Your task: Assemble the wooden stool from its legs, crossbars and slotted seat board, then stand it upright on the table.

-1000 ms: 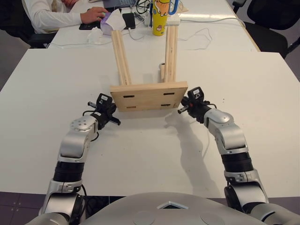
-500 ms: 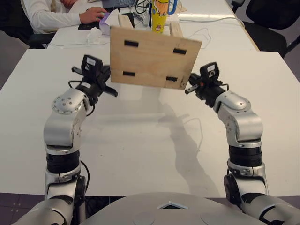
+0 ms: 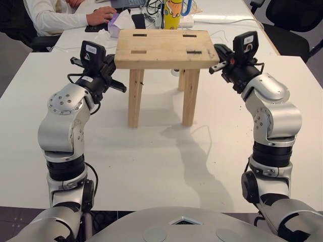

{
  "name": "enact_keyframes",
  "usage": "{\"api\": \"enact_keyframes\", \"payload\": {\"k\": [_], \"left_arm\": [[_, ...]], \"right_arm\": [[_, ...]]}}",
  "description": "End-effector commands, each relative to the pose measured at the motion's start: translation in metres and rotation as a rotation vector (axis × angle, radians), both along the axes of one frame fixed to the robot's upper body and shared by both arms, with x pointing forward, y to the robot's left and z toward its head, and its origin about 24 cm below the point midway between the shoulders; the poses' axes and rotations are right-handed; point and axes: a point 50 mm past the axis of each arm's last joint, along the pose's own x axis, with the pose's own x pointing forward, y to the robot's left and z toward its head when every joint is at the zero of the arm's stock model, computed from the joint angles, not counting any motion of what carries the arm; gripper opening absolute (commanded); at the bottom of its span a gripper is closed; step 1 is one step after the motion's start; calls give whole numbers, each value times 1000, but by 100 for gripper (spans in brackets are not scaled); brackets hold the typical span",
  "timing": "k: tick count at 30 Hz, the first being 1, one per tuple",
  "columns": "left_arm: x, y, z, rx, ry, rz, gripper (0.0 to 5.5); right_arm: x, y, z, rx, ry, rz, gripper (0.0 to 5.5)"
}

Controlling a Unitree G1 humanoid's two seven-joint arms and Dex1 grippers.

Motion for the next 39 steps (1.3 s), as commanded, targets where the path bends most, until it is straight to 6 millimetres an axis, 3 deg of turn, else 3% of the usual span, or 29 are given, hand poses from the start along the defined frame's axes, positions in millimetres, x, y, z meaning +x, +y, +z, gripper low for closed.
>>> {"api": "enact_keyframes", "payload": {"k": [1, 4, 8, 15, 20, 34, 39], "left_arm": [[-4, -5, -29, 15, 96, -85, 0], [7, 26, -46, 106, 80, 125, 0], [18, 47, -45, 66, -11, 317, 0], [11, 40, -96, -5, 10, 333, 0], [2, 32, -124, -71, 13, 339, 0], [-2, 23, -146, -46, 4, 314, 0], [2, 18, -143, -39, -33, 299, 0]], "right_arm": [[0, 7, -23, -23, 71, 63, 3], [6, -4, -15, 15, -44, -41, 3], [14, -29, -14, 91, -214, -239, 3], [2, -50, -104, -9, -90, -394, 3], [-19, -37, -149, -10, -2, -372, 3], [-32, -14, -174, 30, 46, -337, 3], [-29, -13, -175, 29, 48, -330, 3]]}}
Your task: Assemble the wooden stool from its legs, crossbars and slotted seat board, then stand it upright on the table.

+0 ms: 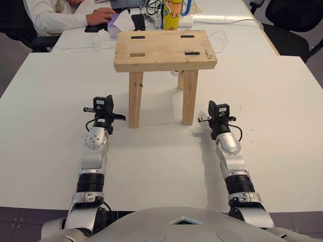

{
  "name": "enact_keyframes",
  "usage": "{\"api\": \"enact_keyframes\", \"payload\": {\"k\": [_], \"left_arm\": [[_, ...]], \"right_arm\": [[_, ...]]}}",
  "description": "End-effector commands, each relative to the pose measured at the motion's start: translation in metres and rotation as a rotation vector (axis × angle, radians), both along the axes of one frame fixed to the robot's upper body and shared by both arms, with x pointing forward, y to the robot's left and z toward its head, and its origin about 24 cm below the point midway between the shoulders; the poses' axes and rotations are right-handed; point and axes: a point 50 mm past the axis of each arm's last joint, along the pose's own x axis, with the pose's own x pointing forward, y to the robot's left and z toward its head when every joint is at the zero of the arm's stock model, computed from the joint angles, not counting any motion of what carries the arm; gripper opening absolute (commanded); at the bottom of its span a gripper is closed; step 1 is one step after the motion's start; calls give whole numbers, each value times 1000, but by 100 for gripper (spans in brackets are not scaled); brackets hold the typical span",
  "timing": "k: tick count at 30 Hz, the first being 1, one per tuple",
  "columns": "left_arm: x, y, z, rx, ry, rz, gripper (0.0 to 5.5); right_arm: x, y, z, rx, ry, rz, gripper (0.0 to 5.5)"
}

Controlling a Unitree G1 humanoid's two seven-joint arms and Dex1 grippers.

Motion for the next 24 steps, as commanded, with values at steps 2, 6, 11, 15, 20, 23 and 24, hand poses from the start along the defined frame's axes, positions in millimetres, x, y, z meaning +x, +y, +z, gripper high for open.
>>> {"api": "enact_keyframes", "payload": {"k": [2, 6, 11, 15, 20, 23, 24], "left_arm": [[3, -5, 4, 19, -43, -14, 0], [1, -8, 3, 21, -47, -16, 0], [0, -10, 2, 31, -45, -28, 0], [1, -11, 3, 41, -47, -51, 0], [3, -10, 7, 64, -48, -103, 0], [2, -8, 8, 69, -50, -108, 0], [2, -8, 8, 63, -51, -102, 0]], "right_arm": [[4, -1, -1, -9, 0, 7, 3], [6, -2, -1, -16, 1, 13, 3], [6, -4, -2, -23, 4, 22, 3], [7, -3, -3, -23, 4, 26, 3], [10, -5, -1, -22, -6, 21, 3], [11, -5, 0, -21, -10, 20, 3], [11, -6, 1, -20, -11, 20, 3]]}}
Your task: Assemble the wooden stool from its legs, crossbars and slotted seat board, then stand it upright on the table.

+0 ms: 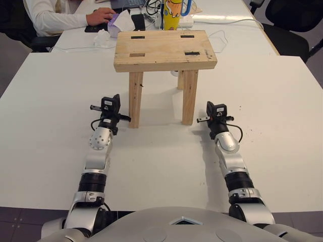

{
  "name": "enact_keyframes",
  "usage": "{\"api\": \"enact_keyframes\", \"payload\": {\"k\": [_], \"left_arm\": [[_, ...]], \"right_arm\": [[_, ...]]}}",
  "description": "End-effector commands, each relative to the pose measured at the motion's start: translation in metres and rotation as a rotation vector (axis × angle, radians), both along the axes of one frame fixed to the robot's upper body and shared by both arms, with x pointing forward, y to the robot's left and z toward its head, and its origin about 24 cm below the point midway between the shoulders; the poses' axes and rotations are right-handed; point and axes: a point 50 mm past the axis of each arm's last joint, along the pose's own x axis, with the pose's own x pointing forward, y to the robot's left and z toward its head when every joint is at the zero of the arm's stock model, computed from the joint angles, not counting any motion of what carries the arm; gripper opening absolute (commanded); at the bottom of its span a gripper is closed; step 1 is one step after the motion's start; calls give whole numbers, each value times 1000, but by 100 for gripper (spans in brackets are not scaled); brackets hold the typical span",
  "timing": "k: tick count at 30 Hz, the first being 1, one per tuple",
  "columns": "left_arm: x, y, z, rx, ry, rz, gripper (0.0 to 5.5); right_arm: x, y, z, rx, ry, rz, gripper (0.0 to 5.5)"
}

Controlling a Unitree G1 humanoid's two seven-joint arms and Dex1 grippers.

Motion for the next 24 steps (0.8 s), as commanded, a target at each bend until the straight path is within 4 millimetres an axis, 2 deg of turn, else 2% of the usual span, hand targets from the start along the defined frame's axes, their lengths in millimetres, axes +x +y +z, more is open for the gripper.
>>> {"api": "enact_keyframes", "payload": {"k": [1, 7, 24], "left_arm": [[1, 1, 5, 2, -17, 3, 0], [-4, -3, 0, -14, -13, 33, 0], [-1, -6, 0, -51, -16, 64, 0]], "right_arm": [[4, -4, 5, -3, -16, 1, 3], [5, -7, 6, -8, -13, 12, 3], [10, -7, 8, 2, -23, -2, 3]]}}
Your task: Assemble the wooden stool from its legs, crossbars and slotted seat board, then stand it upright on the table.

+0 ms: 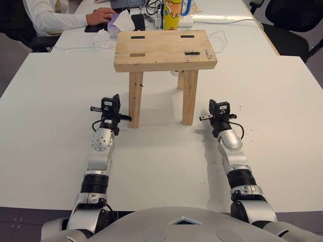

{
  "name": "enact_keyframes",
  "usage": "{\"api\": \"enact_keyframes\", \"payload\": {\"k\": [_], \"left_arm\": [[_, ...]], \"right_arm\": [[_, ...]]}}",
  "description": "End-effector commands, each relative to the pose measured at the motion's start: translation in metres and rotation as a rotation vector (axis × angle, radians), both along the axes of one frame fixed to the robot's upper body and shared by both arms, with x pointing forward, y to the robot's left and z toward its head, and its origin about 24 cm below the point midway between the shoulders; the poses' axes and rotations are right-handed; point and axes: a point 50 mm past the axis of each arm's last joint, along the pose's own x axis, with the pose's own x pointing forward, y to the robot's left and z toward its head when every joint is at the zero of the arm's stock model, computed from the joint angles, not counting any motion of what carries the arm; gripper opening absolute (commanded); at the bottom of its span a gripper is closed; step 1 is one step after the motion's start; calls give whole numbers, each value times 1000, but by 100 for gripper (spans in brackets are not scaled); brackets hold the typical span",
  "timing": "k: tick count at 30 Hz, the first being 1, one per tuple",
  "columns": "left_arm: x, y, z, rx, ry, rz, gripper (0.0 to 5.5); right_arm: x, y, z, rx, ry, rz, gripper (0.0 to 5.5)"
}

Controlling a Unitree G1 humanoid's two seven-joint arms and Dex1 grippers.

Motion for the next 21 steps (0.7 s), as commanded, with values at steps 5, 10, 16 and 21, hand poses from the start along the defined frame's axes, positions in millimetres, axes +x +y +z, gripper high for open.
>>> {"api": "enact_keyframes", "payload": {"k": [5, 10, 16, 21], "left_arm": [[2, 2, 0, -9, -3, 12, 0], [2, 1, -1, -8, -3, 12, 0], [5, 2, 0, -4, -5, 7, 0], [6, 2, 1, -3, -9, 9, 0]], "right_arm": [[8, 1, 7, 10, -28, -1, 3], [7, 2, 6, 13, -30, -2, 3], [8, 2, 5, 17, -31, -12, 3], [8, 3, 5, 20, -31, -17, 3]]}}
